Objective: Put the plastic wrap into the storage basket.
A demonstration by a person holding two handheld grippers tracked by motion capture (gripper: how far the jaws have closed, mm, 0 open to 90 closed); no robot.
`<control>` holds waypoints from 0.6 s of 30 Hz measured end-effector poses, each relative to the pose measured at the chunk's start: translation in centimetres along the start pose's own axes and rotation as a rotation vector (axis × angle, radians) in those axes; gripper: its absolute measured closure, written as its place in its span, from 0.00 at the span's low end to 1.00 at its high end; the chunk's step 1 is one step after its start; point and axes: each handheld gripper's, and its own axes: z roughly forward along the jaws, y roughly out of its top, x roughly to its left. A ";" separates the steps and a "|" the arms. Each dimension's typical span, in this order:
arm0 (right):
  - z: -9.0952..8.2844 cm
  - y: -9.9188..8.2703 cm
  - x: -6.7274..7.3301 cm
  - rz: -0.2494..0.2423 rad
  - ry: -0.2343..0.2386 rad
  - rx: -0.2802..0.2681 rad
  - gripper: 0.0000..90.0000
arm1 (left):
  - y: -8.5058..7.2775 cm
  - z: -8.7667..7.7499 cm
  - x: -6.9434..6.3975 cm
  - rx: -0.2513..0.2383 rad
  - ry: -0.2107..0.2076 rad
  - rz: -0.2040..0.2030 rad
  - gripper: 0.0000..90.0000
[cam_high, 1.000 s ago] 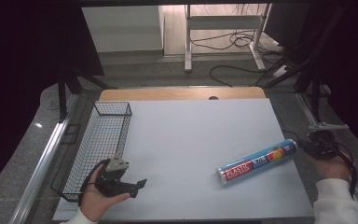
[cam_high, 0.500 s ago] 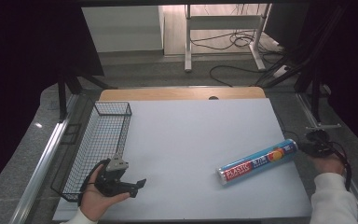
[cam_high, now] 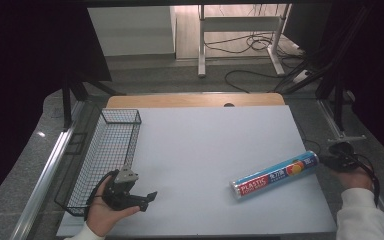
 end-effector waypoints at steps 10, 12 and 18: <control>-0.2 0.7 2.1 -0.072 0.025 -0.008 1.00 | -0.1 -0.1 0.2 -0.001 0.000 0.002 0.14; -0.1 0.7 2.3 -0.084 0.032 -0.016 1.00 | -0.1 -0.1 0.2 -0.001 0.001 0.000 0.14; -0.1 0.7 2.5 -0.104 0.050 -0.033 1.00 | 0.0 -0.1 0.1 0.000 0.001 0.003 0.14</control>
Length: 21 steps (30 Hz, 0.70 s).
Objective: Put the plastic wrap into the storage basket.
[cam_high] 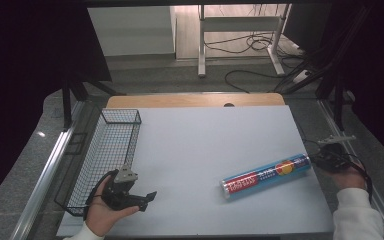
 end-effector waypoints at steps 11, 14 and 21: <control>-0.1 -0.3 0.5 -0.033 0.022 -0.011 1.00 | 0.0 0.0 0.0 0.003 0.002 0.002 0.14; -0.2 -0.3 0.7 -0.044 0.028 -0.009 1.00 | 0.0 0.0 0.0 0.005 0.002 0.003 0.14; -0.1 -0.1 1.4 -0.082 0.051 -0.014 1.00 | 0.0 0.1 -0.1 0.008 0.001 0.003 0.14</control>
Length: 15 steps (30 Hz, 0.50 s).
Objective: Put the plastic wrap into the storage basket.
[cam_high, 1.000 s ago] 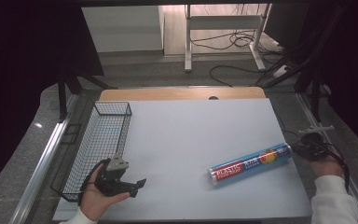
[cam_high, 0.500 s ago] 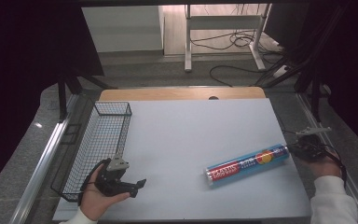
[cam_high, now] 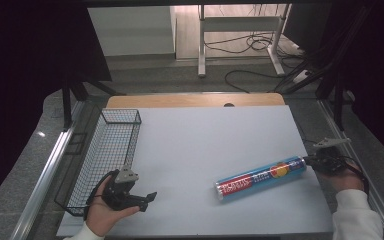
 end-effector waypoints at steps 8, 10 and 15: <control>0.3 0.3 0.9 -0.039 0.025 -0.021 1.00 | 0.0 0.0 0.0 0.001 0.001 0.001 0.14; 0.3 0.4 1.0 -0.047 0.035 -0.020 1.00 | 0.0 0.0 0.0 0.001 0.001 0.002 0.14; 0.4 0.7 2.1 -0.078 0.049 -0.022 1.00 | 0.0 0.0 0.0 0.002 -0.001 0.002 0.14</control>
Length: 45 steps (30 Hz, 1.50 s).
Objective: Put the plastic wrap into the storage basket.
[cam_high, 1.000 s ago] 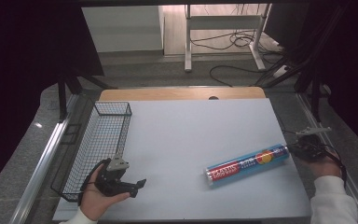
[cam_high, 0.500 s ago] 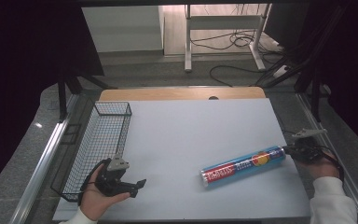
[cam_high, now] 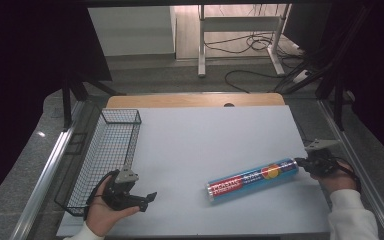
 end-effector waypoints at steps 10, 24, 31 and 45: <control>0.1 0.8 2.0 -0.053 0.036 0.009 1.00 | 0.0 0.0 0.1 0.003 -0.001 0.005 0.14; 0.5 1.7 4.5 -0.099 0.069 0.008 1.00 | 0.0 0.1 0.2 0.010 -0.002 0.008 0.14; 0.5 1.6 4.4 -0.080 0.089 0.001 1.00 | -0.1 0.2 0.3 0.011 -0.001 0.001 0.14; 0.9 1.5 4.1 -0.056 0.091 0.002 1.00 | -0.1 0.2 0.5 0.017 0.002 0.000 0.13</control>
